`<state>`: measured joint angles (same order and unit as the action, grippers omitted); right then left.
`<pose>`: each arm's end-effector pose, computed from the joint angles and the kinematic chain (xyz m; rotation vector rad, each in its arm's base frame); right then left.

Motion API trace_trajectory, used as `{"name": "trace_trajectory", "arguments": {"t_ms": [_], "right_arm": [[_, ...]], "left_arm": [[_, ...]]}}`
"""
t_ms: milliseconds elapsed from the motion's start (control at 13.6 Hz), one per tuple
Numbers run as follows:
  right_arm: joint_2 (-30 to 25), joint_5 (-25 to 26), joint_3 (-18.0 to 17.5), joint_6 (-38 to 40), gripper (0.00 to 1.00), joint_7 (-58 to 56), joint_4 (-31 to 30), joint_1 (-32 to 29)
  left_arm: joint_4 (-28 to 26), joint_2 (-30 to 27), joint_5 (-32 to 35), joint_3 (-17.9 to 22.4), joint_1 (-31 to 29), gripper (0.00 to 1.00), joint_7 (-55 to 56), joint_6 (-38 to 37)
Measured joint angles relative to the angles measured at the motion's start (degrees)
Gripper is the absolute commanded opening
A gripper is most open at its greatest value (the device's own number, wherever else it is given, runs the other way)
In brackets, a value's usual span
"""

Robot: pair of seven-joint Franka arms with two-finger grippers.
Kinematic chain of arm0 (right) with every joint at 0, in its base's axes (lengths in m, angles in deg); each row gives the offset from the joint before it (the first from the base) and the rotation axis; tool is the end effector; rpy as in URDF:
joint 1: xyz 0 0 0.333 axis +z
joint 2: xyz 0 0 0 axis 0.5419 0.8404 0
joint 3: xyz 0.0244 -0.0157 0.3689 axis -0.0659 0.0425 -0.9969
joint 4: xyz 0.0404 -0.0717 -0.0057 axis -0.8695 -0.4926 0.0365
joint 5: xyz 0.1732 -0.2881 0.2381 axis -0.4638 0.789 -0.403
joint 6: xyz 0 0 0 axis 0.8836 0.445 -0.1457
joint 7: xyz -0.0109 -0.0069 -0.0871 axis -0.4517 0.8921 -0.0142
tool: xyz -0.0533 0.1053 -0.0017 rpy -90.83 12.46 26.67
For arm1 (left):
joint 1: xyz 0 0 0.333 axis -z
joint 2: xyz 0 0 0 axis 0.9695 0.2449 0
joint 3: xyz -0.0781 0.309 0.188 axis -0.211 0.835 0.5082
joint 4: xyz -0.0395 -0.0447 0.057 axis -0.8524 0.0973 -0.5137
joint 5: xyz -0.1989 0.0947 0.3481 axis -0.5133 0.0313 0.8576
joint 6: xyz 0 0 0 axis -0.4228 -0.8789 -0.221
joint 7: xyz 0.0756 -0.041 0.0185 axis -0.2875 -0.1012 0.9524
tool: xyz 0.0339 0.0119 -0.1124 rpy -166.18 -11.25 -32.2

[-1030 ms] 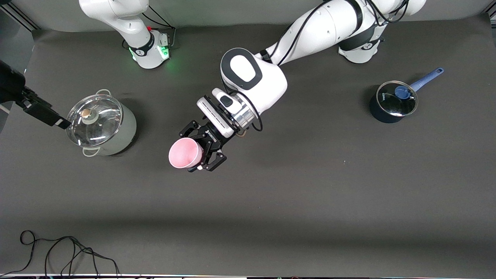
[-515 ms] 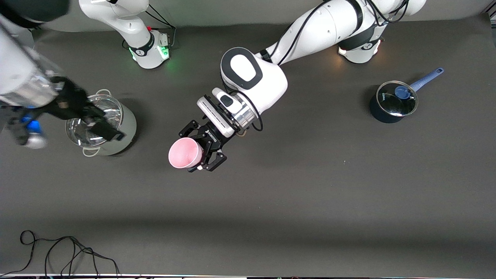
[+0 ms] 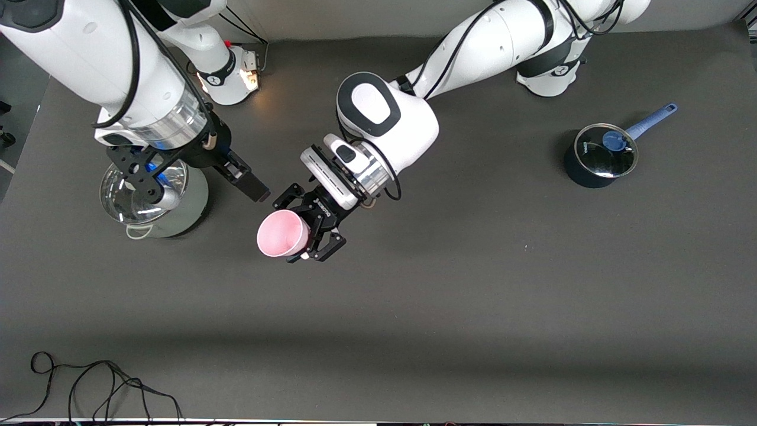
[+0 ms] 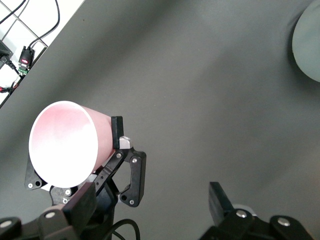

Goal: Transfer pink cup from left to right arm
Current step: 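Hold the cup with the left gripper while the right gripper approaches, then close the right gripper on the pink cup's rim beside the left gripper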

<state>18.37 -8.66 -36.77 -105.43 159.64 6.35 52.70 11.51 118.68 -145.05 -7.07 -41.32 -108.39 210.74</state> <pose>0.6190 0.3120 0.6918 -2.7989 1.1683 0.0458 0.6164 -0.6166 0.4604 1.8668 -0.8462 1.5755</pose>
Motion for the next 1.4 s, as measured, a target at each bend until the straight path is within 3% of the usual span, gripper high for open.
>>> {"name": "trace_trajectory", "arguments": {"t_ms": [883,957,1177,1398], "right_arm": [[4.86,0.01,0.86,-7.85,0.97,0.34,0.53,-0.12],[5.01,0.01,0.84,-8.23,0.93,0.66,0.55,-0.12],[5.03,0.01,0.7,-10.01,0.6,1.55,0.83,-0.07],[5.03,0.01,0.42,-10.79,0.48,2.59,1.21,-0.06]], "left_arm": [[0.0,0.0,0.0,0.02,0.02,0.0,0.04,0.02],[0.0,0.0,0.0,0.02,0.03,0.0,0.04,0.02],[0.0,0.0,0.0,0.02,0.04,0.0,0.04,0.02],[0.0,0.0,0.0,0.03,0.04,0.0,0.05,0.02]]}}
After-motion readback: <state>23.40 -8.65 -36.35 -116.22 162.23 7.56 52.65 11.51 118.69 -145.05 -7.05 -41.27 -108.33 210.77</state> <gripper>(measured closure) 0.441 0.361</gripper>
